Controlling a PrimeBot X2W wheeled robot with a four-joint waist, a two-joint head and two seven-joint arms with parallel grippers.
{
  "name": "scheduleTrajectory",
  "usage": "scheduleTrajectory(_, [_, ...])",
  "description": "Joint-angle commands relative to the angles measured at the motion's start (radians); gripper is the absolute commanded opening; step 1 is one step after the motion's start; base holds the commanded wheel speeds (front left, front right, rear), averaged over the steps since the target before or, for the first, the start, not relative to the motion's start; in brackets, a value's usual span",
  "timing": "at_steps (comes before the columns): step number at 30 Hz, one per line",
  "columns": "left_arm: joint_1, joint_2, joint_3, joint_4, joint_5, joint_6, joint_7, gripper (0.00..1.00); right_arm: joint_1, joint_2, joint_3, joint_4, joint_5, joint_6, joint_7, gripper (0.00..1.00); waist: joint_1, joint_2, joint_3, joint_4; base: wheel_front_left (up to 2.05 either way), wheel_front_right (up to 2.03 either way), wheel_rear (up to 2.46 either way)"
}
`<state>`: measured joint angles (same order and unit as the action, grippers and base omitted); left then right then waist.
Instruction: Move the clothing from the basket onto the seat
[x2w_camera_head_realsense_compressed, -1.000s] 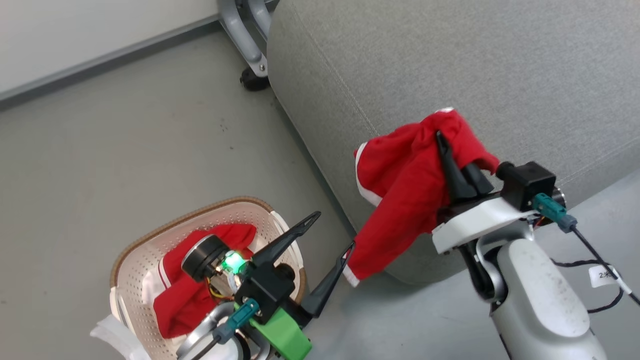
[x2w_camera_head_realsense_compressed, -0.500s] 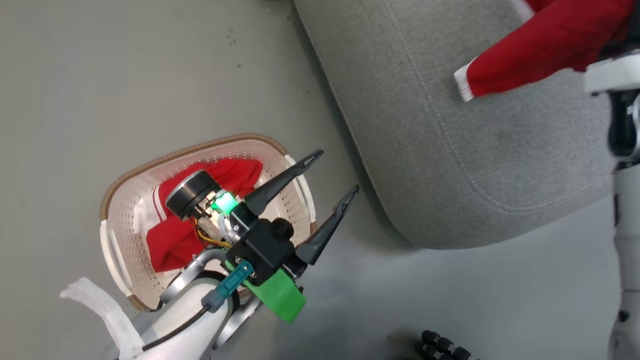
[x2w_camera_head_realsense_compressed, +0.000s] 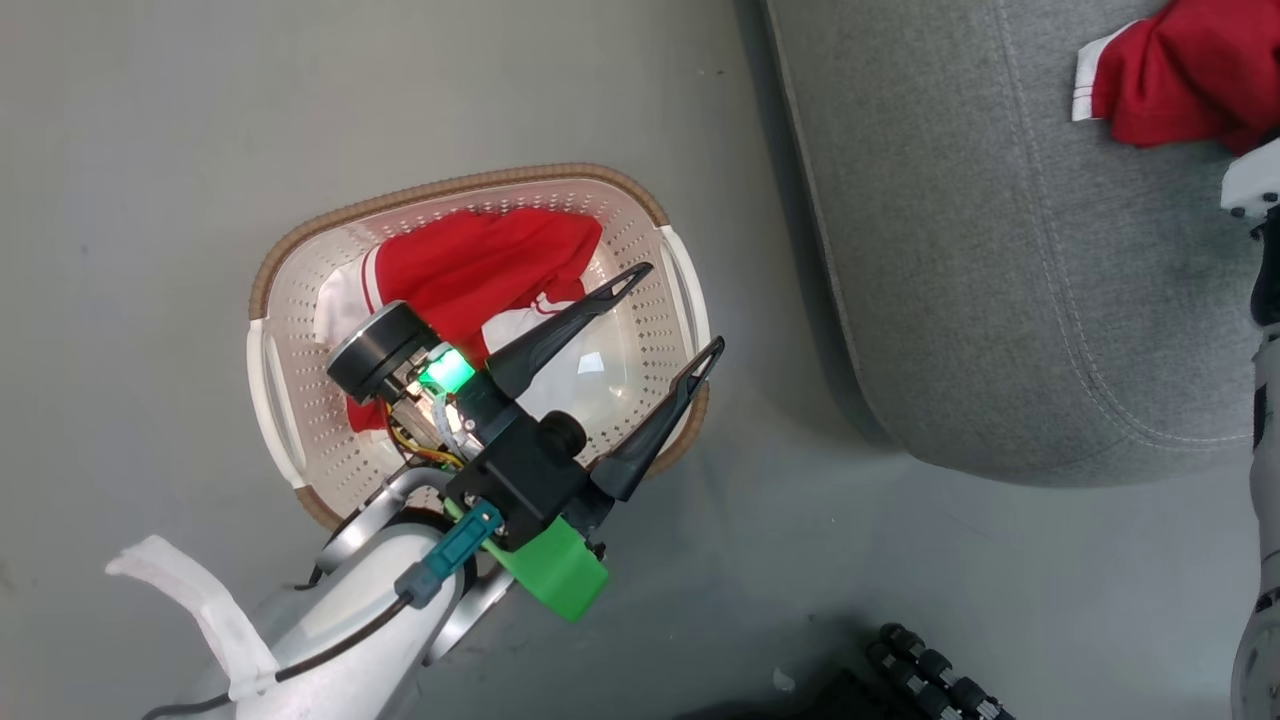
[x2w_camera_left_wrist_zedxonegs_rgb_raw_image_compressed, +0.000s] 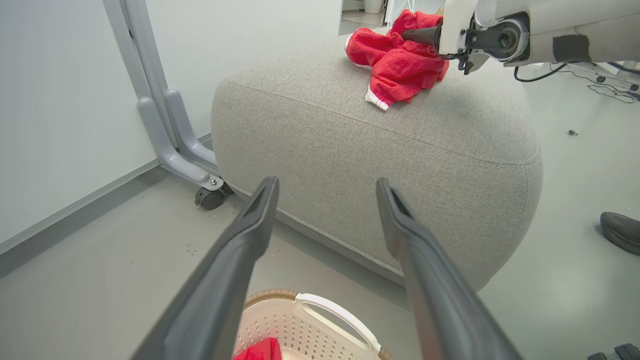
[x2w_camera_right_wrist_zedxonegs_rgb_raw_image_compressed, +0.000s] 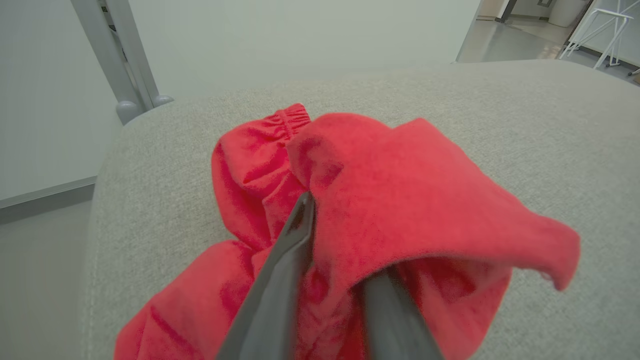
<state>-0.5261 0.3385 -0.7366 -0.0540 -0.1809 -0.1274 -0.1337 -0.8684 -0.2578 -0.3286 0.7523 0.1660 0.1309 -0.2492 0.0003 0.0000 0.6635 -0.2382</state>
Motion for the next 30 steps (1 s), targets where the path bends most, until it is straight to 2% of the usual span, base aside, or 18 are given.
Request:
scheduleTrajectory(1, [-0.02,0.002,0.002,0.008,0.0,-0.002,-0.012,1.0,0.021,0.009,-0.011,0.012,-0.01,0.0,-0.01,1.0,-0.0003,0.0,0.018,0.021,0.0,0.0,0.0])
scheduleTrajectory(5, [-0.012,-0.005,-0.001,0.029,-0.015,0.002,-0.026,1.0,0.087,0.039,-0.038,0.004,-0.02,0.0,-0.016,1.0,-0.0003,0.0,-0.012,0.026,0.0,0.0,0.0])
scheduleTrajectory(14, [0.052,-0.031,0.012,0.08,-0.048,0.043,-0.076,1.0,0.349,0.141,-0.072,-0.234,-0.05,0.0,-0.016,1.0,-0.0003,0.0,-0.142,0.043,0.0,0.0,0.0])
scheduleTrajectory(22, [0.133,-0.056,0.054,0.125,-0.101,0.107,-0.113,1.0,0.552,0.199,0.011,-0.443,-0.08,0.0,-0.016,1.0,-0.0003,0.0,-0.28,0.066,0.0,0.0,0.0])
scheduleTrajectory(30, [0.217,-0.069,0.127,0.147,-0.146,0.169,-0.13,1.0,0.686,0.206,0.135,-0.568,-0.057,0.0,0.005,1.0,-0.0003,0.0,-0.396,0.107,0.0,0.0,0.0])
